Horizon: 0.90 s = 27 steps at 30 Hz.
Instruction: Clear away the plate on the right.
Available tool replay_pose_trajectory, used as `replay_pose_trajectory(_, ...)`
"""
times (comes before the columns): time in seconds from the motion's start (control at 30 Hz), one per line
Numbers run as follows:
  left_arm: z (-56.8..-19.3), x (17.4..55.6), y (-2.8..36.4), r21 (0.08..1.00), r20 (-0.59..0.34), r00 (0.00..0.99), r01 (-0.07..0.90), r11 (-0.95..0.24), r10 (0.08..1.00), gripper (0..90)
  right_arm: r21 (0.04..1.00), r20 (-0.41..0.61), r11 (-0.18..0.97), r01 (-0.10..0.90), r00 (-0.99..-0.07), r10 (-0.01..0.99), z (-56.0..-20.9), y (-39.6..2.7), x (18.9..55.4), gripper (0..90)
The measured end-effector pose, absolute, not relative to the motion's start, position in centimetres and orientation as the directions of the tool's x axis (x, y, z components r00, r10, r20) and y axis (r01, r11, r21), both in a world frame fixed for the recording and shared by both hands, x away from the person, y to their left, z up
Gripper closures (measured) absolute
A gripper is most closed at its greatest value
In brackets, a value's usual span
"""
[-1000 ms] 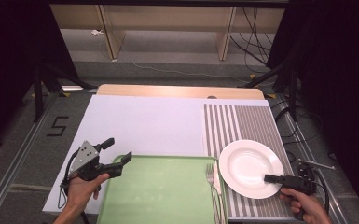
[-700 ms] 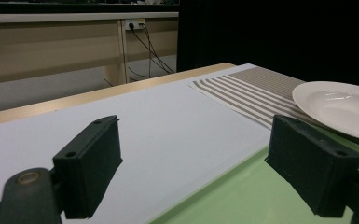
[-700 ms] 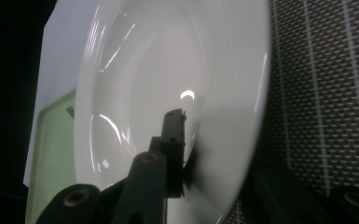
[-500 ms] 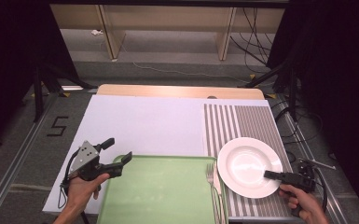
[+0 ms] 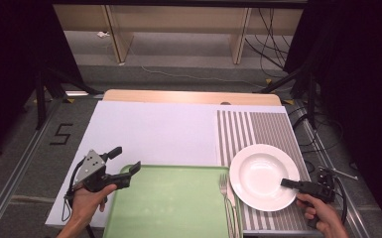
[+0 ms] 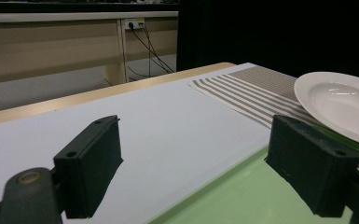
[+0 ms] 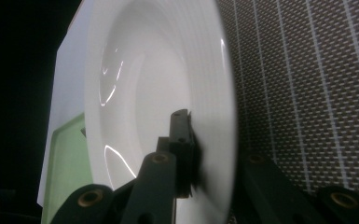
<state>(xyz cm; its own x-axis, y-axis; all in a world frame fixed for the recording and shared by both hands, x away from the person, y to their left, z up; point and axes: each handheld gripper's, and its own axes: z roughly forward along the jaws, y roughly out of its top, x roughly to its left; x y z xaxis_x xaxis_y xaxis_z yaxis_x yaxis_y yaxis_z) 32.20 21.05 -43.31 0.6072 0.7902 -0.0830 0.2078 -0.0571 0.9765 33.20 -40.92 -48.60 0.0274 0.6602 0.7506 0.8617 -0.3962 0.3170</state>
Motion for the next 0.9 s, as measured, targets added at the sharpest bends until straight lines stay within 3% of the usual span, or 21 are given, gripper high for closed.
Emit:
replay_pose_trajectory(0.5, -43.3, 32.2, 21.0, 0.976, -0.082, 0.608, 0.208, -0.058, 0.79, 17.2, 0.363, 0.71, -0.371, 0.855, 0.004, 0.704, -47.5, -40.5, 33.1, 83.0)
replay_pose_trajectory(0.9, -43.3, 32.2, 21.1, 0.977, -0.083, 0.608, 0.206, -0.056, 0.79, 17.2, 0.388, 0.738, -0.418, 0.821, -0.005, 0.675, -46.8, -40.5, 33.1, 83.1)
